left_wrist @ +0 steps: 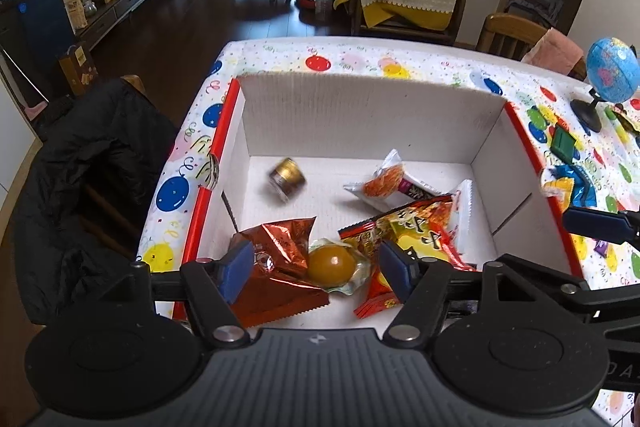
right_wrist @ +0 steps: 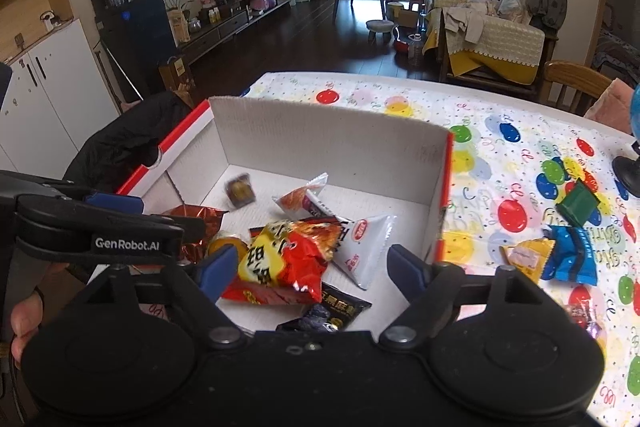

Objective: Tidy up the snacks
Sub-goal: 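Drop both snacks into the box and open both grippers, then move both tools back toward the remaining snacks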

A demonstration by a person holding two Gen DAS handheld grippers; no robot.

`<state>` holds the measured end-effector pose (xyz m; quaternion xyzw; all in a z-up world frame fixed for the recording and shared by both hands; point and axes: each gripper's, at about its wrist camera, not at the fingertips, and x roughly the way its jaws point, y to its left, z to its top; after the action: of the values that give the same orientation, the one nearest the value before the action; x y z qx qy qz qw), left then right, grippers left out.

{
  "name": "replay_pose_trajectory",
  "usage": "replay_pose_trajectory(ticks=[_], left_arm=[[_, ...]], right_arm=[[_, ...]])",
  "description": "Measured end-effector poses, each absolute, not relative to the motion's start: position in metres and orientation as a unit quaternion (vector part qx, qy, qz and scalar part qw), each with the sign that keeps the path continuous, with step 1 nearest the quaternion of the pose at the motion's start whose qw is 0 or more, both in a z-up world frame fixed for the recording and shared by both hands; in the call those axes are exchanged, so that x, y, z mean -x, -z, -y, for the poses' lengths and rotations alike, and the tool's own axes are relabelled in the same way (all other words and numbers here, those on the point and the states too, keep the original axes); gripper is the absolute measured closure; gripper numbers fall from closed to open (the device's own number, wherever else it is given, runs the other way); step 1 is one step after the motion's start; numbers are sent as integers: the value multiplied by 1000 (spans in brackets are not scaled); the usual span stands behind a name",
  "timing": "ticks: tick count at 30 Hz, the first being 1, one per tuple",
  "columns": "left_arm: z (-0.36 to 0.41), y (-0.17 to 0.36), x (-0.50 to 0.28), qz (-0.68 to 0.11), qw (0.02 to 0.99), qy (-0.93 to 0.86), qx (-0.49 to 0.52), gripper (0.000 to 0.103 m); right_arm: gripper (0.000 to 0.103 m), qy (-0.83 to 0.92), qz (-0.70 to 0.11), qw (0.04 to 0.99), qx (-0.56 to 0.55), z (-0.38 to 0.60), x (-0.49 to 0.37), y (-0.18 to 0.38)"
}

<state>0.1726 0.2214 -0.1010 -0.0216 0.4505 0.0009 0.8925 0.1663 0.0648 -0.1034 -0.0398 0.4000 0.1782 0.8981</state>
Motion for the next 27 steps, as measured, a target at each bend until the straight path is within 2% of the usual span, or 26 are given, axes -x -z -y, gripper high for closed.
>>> replay_pose_trajectory(ticks=[2,7,9,14,21,27], left_arm=[[-217,96,-170,-444,896,1,22,26],[-203,84,-164,-430,903,8,19,24],[-194,79,-163,-426,905,14,17,20],[-170,70,-162,-418,908,28,14,20],[-129,62,-160,-403,914,51,4,5],[-93,61,-165,-399,914,66,3,5]], right_arm=[[18,-177,-396,900,37,-59,-164,99],[16,-177,-385,905,33,-45,-157,89],[16,-175,-380,908,31,-38,-154,85],[14,-167,-368,914,22,-14,-150,75],[13,-150,-361,920,12,24,-145,68],[8,-133,-356,925,4,62,-143,63]])
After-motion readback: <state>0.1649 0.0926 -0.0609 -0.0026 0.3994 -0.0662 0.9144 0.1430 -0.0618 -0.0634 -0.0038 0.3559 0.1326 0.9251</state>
